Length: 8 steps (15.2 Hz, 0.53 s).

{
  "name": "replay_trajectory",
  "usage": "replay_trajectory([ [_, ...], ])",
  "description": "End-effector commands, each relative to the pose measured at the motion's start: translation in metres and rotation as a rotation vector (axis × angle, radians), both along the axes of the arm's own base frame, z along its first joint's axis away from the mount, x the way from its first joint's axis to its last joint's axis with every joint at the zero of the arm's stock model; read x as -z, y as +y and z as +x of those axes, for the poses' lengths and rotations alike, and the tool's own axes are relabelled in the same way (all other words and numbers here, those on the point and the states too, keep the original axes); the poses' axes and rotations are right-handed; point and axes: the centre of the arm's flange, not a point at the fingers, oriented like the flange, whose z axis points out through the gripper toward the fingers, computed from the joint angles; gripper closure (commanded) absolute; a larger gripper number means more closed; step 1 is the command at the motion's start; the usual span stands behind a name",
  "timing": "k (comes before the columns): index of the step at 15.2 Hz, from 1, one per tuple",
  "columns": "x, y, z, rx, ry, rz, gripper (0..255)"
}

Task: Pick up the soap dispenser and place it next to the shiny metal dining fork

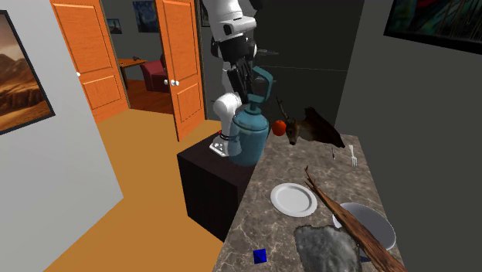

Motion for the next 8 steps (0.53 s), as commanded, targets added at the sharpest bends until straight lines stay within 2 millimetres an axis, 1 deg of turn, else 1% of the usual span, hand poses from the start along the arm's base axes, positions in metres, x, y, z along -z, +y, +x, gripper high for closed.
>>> replay_trajectory([
  [1, -0.011, 0.001, 0.000, -0.001, -0.001, 0.000, 255],
  [8, -0.048, 0.001, 0.000, -0.001, -0.001, 0.000, 255],
])
